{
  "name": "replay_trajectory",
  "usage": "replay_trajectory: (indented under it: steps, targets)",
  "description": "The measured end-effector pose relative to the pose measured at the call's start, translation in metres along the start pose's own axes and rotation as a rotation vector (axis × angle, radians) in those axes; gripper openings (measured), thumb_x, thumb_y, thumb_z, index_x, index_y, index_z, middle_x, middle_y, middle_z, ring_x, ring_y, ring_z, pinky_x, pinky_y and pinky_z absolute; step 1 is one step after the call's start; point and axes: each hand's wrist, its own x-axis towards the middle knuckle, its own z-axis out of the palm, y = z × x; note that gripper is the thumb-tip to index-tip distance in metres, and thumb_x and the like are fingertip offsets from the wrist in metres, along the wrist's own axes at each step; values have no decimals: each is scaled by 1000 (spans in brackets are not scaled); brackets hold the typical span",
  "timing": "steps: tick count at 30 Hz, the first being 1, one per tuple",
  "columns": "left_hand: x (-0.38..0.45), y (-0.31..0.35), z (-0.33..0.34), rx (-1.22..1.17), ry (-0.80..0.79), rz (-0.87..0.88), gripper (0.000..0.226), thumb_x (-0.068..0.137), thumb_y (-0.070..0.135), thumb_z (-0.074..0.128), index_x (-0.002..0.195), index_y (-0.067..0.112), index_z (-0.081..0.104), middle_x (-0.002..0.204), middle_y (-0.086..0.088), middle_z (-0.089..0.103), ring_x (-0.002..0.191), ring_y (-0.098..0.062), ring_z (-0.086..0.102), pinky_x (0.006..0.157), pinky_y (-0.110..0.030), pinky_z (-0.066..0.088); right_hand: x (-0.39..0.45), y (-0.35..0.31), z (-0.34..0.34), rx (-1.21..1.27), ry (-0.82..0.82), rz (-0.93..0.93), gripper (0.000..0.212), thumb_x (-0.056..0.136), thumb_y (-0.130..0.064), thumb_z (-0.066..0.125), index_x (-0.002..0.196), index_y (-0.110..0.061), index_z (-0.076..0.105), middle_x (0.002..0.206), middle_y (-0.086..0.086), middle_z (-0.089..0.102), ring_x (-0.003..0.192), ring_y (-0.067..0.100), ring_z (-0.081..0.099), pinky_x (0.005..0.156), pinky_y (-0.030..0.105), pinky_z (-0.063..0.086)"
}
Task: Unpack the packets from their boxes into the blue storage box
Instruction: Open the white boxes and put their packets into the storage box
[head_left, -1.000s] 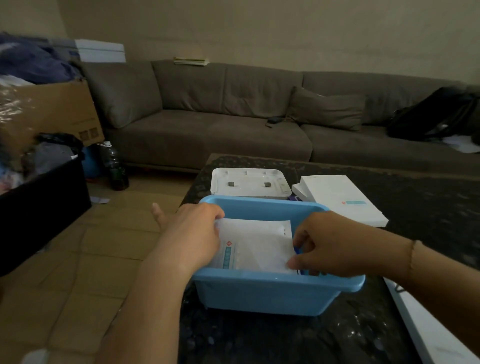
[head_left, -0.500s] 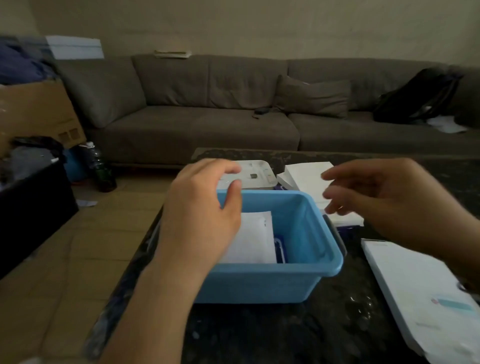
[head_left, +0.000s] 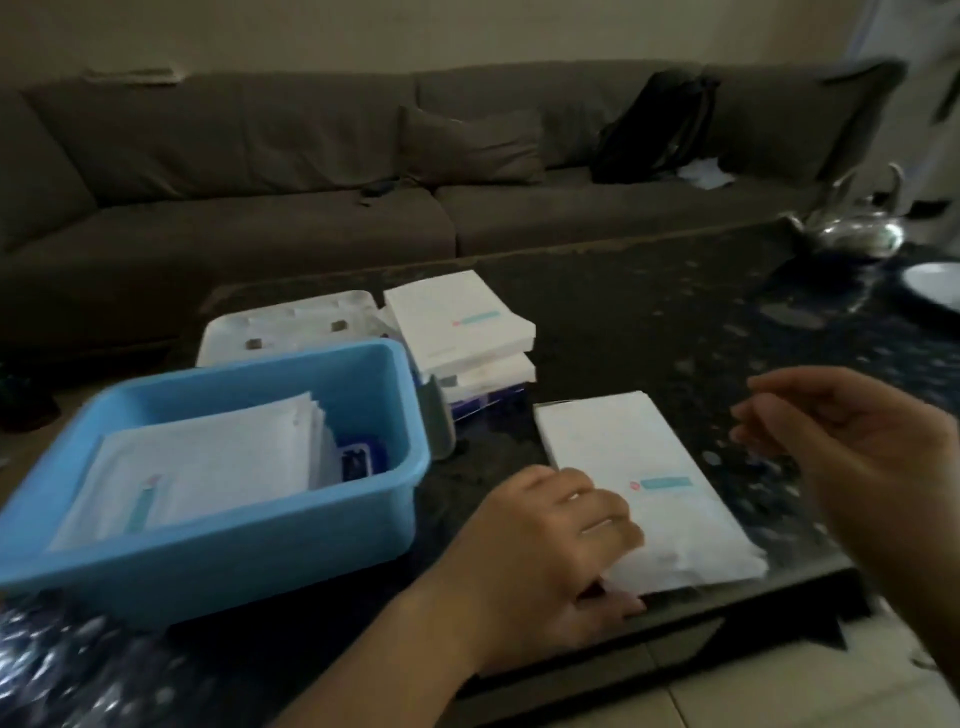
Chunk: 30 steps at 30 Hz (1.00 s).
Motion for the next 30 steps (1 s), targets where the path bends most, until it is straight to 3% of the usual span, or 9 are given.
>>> replay_trajectory:
  steps: [3,7,10,14,19,21,26,28,30]
  targets:
    - [0,-2,13,19,-50,-45,41,87,55,63,115,26,66,116,6,67,106,-15,59,91,-36,51,-8,13,-14,-27,-8,-8,24,87,-9,65,87,-32,70,86,-7,75,74,14,72,73,30,59]
    - [1,-4,20,-2,77,-18,17,93,33,62,90,19,71,94,3,71,82,-19,63,72,-35,51,-27,30,-27,-115,-32,-111,26,85,-6,69,88,-32,68,74,-14,72,69,6,70,68,19,57]
    - [6,-3,18,-77,243,-143,21,97,23,59,82,15,72,86,4,72,76,-16,65,64,-34,52,-45,26,-23,-256,-78,-442,6,84,-19,69,85,-24,72,73,-16,69,64,-4,62,62,9,49]
    - [20,-3,10,-155,399,-287,19,96,21,59,85,14,72,85,5,71,78,-10,64,64,-31,54,-63,29,0,-481,-159,-695,19,81,-27,66,92,-18,78,98,-8,75,69,5,70,55,24,55]
    - [29,-3,3,-182,442,-311,22,98,24,55,89,12,71,89,3,71,83,-6,64,63,-26,54,-57,31,28,-688,-247,-624,35,86,-34,57,113,-18,71,123,-3,69,62,13,70,41,28,51]
    - [30,-1,4,-189,443,-302,23,99,24,54,89,11,70,91,2,71,87,-4,63,65,-22,54,-52,32,36,-779,-279,-572,37,84,-38,56,114,-20,67,114,-3,70,54,15,66,34,26,44]
    - [29,0,4,-195,407,-300,23,98,27,56,89,13,71,94,3,73,89,-3,65,66,-19,54,-41,40,49,-893,-221,-600,40,67,-29,79,104,-16,74,92,4,75,41,20,60,32,25,36]
    - [30,-1,2,-189,399,-319,24,98,29,56,88,14,72,90,4,74,84,-4,64,64,-21,53,-44,37,44,-871,-200,-621,24,81,-25,63,101,-18,75,92,1,75,43,18,61,36,22,37]
    - [31,-2,2,-182,385,-323,24,97,28,57,86,15,73,88,5,74,80,-4,63,62,-23,52,-51,35,36,-847,-177,-651,28,87,-19,49,97,-19,75,92,-2,75,44,16,60,38,22,41]
